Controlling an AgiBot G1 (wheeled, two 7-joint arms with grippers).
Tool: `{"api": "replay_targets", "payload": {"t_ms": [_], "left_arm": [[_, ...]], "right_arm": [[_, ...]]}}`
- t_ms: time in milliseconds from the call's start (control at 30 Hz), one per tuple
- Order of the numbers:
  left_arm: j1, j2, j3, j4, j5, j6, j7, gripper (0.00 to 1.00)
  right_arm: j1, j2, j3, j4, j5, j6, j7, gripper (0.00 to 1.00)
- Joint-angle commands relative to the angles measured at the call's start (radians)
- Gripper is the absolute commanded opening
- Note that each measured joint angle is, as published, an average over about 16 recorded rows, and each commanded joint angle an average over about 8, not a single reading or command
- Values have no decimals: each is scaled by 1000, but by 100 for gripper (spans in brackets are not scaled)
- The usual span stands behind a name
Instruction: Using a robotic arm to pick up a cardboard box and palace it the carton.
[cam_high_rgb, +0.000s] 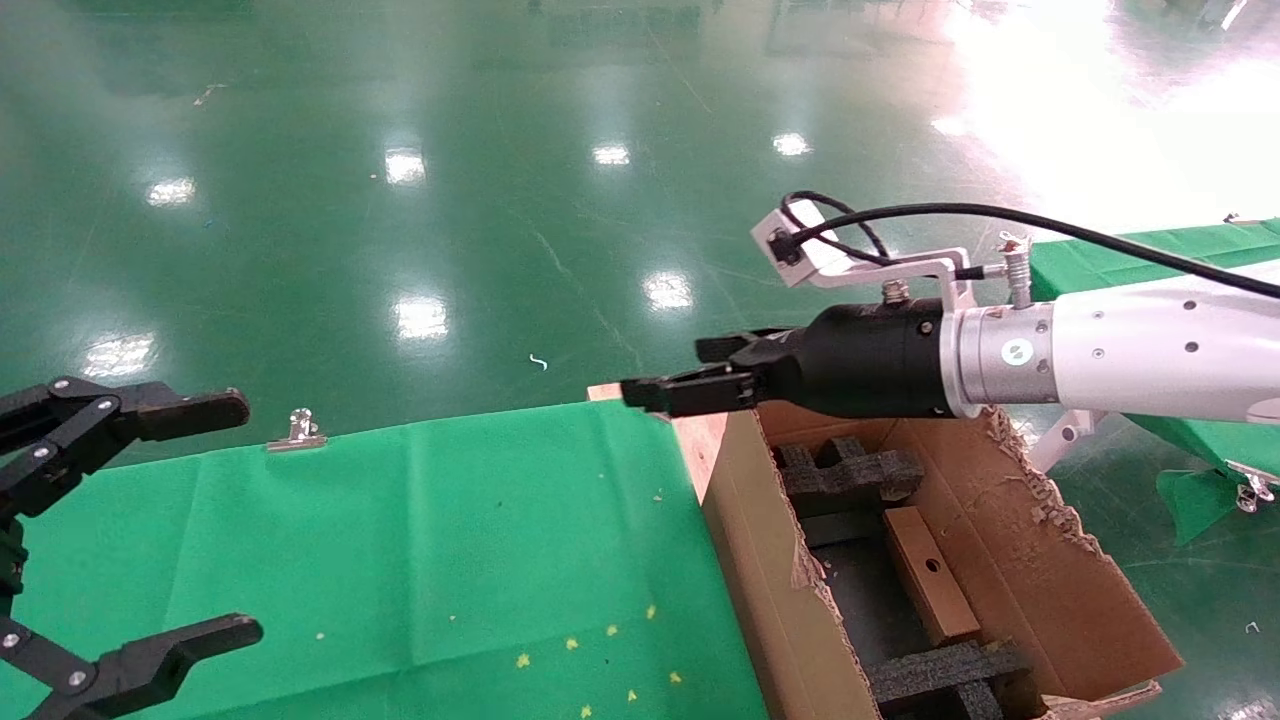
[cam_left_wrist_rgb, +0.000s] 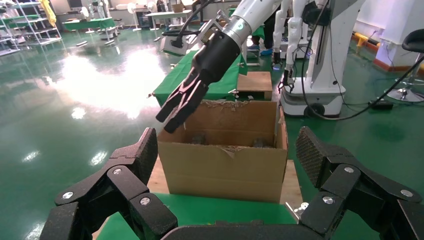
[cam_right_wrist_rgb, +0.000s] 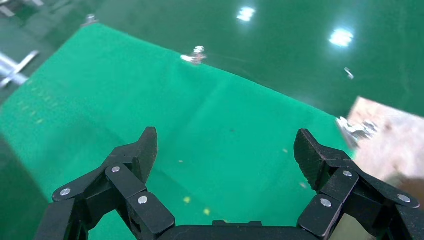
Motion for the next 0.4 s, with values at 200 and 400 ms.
{"api": "replay_targets", "payload": {"t_ms": [200, 400], "left_arm": [[0, 0, 0, 0, 0, 0, 0, 100], [0, 0, 0, 0, 0, 0, 0, 100]], "right_arm": [[-115, -23, 186, -11, 46, -121, -136, 100], [-188, -37, 305, -18, 76, -199, -223, 100]]}}
